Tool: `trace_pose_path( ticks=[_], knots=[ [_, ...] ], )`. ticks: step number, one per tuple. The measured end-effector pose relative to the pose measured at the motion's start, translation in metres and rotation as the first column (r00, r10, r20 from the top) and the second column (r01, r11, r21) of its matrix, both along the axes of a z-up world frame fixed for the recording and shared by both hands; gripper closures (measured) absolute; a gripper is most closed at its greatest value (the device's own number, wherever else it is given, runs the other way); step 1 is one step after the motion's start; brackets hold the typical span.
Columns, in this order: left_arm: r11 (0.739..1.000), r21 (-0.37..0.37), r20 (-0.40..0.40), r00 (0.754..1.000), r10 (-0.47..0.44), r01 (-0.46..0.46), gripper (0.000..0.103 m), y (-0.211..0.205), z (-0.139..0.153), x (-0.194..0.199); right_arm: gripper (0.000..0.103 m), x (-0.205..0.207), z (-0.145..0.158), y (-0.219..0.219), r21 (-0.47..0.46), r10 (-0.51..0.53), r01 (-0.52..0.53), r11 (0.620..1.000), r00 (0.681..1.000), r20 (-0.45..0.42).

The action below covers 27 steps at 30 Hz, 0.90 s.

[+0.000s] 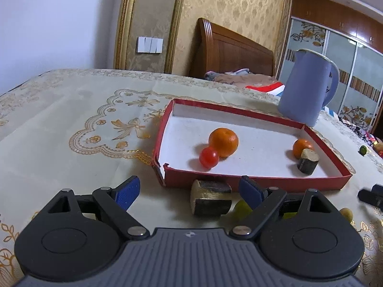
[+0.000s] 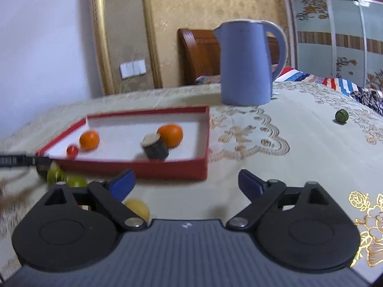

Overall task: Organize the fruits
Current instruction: 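Withdraw both open tools from the tray toward the remaining fruits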

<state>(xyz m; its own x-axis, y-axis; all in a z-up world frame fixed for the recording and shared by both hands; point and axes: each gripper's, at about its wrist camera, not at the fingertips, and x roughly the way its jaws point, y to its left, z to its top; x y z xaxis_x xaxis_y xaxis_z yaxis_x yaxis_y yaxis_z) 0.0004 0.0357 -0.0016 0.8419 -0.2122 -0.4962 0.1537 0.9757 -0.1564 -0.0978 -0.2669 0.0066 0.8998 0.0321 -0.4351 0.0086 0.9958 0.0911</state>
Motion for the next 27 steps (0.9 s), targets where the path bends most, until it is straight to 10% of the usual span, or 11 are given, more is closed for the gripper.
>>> trace_pose_path(
  ticks=[27],
  knots=[
    [0.999, 0.032, -0.023, 1.000, 0.003, -0.002, 0.013, -0.005, -0.002, 0.005, 0.073, 0.032, -0.011, 0.043, -0.051, 0.139, -0.148, 0.988, 0.979, -0.148]
  ],
)
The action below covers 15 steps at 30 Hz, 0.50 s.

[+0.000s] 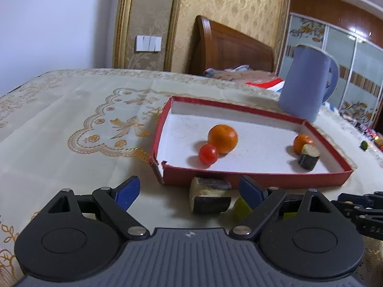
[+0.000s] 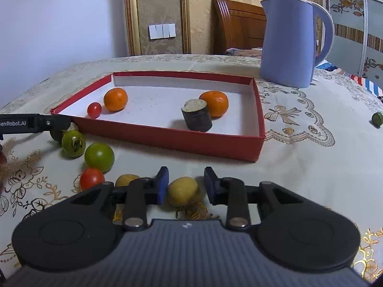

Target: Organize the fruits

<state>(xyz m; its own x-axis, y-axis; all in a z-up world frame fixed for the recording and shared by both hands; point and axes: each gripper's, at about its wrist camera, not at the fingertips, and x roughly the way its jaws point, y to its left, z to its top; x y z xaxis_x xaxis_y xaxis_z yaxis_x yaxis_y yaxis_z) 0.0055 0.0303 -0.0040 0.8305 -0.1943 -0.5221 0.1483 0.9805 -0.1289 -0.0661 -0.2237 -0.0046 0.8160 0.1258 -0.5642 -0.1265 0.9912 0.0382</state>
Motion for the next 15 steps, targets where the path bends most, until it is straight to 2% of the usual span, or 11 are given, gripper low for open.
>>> trace_pose_path(
  ticks=[8, 15],
  knots=[
    [0.999, 0.036, -0.037, 0.999, 0.038, -0.036, 0.012, -0.002, -0.003, 0.005, 0.073, 0.000, 0.000, -0.001, 0.013, -0.002, 0.002, 1.000, 1.000, 0.003],
    [0.989, 0.144, -0.061, 0.998, 0.032, -0.023, 0.013, -0.011, -0.004, 0.003, 0.073, 0.000, 0.000, -0.002, 0.016, -0.002, 0.002, 1.000, 1.000, 0.003]
  ],
)
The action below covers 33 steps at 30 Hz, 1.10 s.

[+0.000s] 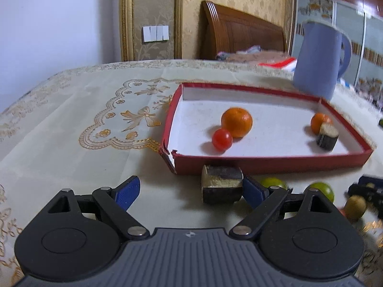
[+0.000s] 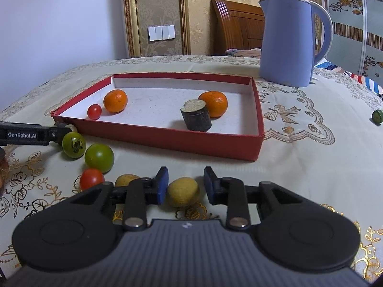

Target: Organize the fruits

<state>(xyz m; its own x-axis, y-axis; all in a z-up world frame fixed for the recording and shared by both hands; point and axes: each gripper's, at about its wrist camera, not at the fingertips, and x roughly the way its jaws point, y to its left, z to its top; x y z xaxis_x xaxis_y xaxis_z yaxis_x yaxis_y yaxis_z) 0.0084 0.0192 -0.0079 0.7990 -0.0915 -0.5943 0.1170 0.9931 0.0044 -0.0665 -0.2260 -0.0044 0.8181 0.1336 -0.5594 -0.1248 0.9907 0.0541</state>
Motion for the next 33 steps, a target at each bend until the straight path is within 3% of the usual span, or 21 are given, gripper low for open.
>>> trace_pose_path(
  ticks=[4, 6, 7, 16, 18, 21, 26, 28, 33],
  knots=[
    [0.999, 0.016, -0.023, 0.999, -0.045, 0.045, 0.016, -0.003, -0.002, 0.001, 0.073, 0.000, 0.000, 0.000, 0.001, 0.000, 0.000, 1.000, 1.000, 0.000],
    [0.994, -0.033, -0.006, 0.994, -0.106, 0.106, 0.035, 0.000, -0.001, -0.001, 0.073, 0.000, 0.000, 0.000, 0.000, 0.000, 0.000, 1.000, 1.000, 0.000],
    [0.992, -0.041, -0.006, 0.993, -0.118, 0.117, 0.035, 0.001, 0.000, -0.001, 0.073, 0.000, 0.000, 0.000, -0.001, 0.000, 0.000, 1.000, 1.000, 0.000],
    [0.996, -0.012, -0.010, 0.996, -0.089, 0.089, 0.046, -0.004, -0.002, 0.002, 0.073, 0.000, 0.000, 0.001, -0.001, 0.000, 0.000, 1.000, 1.000, 0.000],
    [0.996, 0.003, -0.005, 0.996, -0.092, 0.092, 0.056, -0.009, -0.001, 0.002, 0.073, 0.000, 0.000, 0.001, -0.003, 0.000, 0.000, 1.000, 1.000, 0.000],
    [0.994, 0.041, 0.004, 0.995, -0.100, 0.100, 0.058, -0.016, -0.003, 0.001, 0.073, 0.000, 0.000, 0.002, -0.009, 0.000, 0.000, 1.000, 1.000, 0.000],
    [0.995, 0.005, -0.002, 0.995, -0.100, 0.100, 0.059, -0.010, -0.003, 0.003, 0.073, 0.000, 0.000, 0.002, -0.010, 0.000, 0.000, 1.000, 1.000, 0.001],
    [0.993, 0.007, 0.003, 0.993, -0.120, 0.120, 0.068, -0.011, -0.002, 0.001, 0.073, -0.001, 0.000, 0.002, -0.008, 0.000, 0.000, 1.000, 1.000, 0.001],
    [0.993, 0.001, 0.002, 0.993, -0.120, 0.120, 0.069, -0.012, -0.002, 0.002, 0.074, -0.001, 0.001, 0.001, 0.001, 0.000, 0.000, 1.000, 1.000, 0.003]
  ],
)
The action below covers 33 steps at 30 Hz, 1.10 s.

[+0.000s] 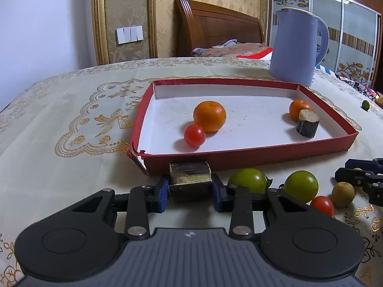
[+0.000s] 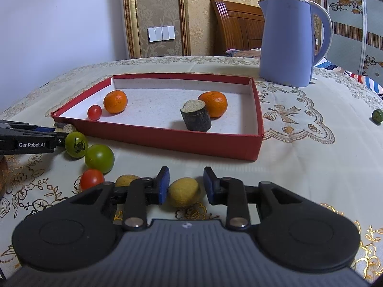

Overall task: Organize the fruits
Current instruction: 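Close the left tool on the dark labeled wooden block, then carry the block in the left tool while the right tool carries the yellow fruit over the tray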

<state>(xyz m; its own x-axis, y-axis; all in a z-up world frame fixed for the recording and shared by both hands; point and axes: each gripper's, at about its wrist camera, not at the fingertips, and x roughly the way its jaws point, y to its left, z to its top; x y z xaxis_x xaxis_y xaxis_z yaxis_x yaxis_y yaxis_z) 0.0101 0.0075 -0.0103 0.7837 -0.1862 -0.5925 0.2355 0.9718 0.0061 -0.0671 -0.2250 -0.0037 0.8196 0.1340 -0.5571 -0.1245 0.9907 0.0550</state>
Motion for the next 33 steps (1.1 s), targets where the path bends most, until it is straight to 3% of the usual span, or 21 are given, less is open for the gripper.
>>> trace_pose_path(
  ticks=[11, 16, 33],
  knots=[
    [0.998, 0.033, 0.001, 0.999, 0.046, -0.046, 0.069, -0.004, 0.001, -0.002, 0.074, 0.001, 0.000, -0.001, -0.001, -0.001, 0.001, 1.000, 1.000, 0.001],
    [0.988, 0.129, 0.040, 0.996, 0.084, -0.088, 0.069, -0.018, 0.001, -0.007, 0.074, 0.000, 0.000, 0.000, -0.008, 0.000, 0.000, 1.000, 1.000, 0.001],
    [0.988, 0.102, 0.030, 0.993, 0.111, -0.114, 0.069, -0.013, 0.002, -0.006, 0.079, -0.004, 0.001, -0.001, -0.004, -0.019, 0.019, 1.000, 1.000, 0.024]
  ],
)
